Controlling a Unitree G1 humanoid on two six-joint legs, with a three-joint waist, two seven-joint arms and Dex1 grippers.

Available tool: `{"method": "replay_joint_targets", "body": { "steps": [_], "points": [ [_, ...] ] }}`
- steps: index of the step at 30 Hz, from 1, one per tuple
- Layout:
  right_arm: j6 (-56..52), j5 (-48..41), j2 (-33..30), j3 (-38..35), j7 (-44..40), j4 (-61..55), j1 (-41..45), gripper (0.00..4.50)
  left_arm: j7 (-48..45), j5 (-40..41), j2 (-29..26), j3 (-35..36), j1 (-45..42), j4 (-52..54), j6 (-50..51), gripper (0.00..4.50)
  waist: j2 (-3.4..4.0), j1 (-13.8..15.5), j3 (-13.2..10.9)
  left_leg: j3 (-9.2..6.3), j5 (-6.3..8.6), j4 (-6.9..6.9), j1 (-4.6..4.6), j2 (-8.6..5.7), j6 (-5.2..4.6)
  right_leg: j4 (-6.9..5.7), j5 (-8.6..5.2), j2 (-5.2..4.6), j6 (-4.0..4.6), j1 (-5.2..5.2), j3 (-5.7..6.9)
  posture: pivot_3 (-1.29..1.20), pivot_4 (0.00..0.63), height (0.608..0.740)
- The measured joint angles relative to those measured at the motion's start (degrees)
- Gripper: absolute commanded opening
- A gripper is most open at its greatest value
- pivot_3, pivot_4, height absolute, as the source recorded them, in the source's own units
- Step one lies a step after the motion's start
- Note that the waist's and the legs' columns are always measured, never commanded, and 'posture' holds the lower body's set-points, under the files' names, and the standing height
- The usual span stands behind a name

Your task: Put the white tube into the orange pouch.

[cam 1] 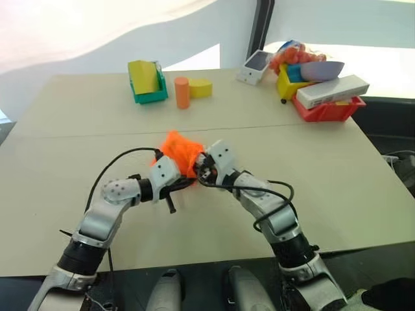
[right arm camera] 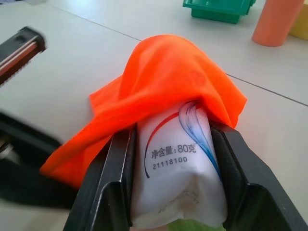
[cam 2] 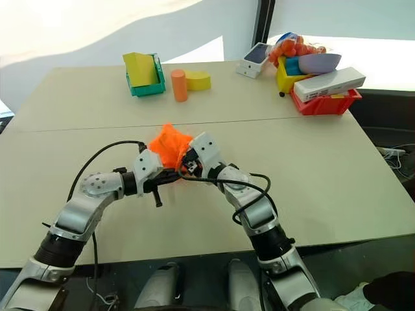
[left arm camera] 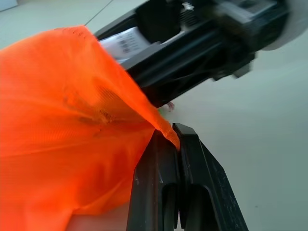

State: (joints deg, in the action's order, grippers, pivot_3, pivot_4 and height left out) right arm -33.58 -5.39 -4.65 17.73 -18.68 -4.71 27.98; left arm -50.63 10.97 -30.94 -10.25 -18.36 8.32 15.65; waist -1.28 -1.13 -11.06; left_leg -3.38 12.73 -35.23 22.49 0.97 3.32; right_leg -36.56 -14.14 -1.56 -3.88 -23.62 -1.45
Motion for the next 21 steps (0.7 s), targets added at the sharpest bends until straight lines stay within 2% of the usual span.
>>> {"method": "replay_joint_targets", "body": {
  "steps": [9, 15, 16, 21],
  "points": [
    [0.3, 6.6, 3.5, 3.8, 3.2, 7.4, 5.6, 1.69, 0.2, 0.3, -1.2, 0.4, 2.5, 3.8, 1.7, 0.00, 0.01, -0.1, 0.0, 0.01, 0.00, -0.01, -0.05, 0.00, 0.00, -0.17, -0.05, -0.01, 0.06, -0.03, -0.01, 0.00, 0.150, 0.740],
    [0.9, 6.2, 2.8, 3.6, -1.2, 7.0, 4.2, 4.32, 0.9, 1.2, -2.3, 2.4, 5.7, 5.2, 3.0, 0.00, 0.01, -0.1, 0.0, 0.00, 0.00, -0.02, -0.04, 0.00, 0.00, -0.21, -0.10, -0.01, 0.11, -0.06, -0.01, 0.00, 0.150, 0.740],
    [0.8, 5.5, 2.3, 3.3, -2.5, 6.2, 3.8, 4.45, 1.1, 1.9, -2.3, 3.1, 6.3, 5.2, 3.6, 0.00, 0.02, -0.1, 0.0, 0.00, 0.00, -0.02, -0.02, 0.00, 0.00, -0.21, -0.10, -0.01, 0.10, -0.08, -0.01, 0.00, 0.150, 0.740],
    [-0.9, 1.3, 0.0, 2.1, -8.6, -3.2, 1.8, 4.45, 3.2, 6.5, -1.2, 9.3, 6.2, 4.9, 7.0, 0.00, 0.01, -0.1, 0.0, -0.02, 0.00, -0.04, -0.01, 0.00, 0.00, -0.37, -0.06, 0.00, -0.04, -0.14, 0.00, 0.00, 0.150, 0.740]
  ]
}}
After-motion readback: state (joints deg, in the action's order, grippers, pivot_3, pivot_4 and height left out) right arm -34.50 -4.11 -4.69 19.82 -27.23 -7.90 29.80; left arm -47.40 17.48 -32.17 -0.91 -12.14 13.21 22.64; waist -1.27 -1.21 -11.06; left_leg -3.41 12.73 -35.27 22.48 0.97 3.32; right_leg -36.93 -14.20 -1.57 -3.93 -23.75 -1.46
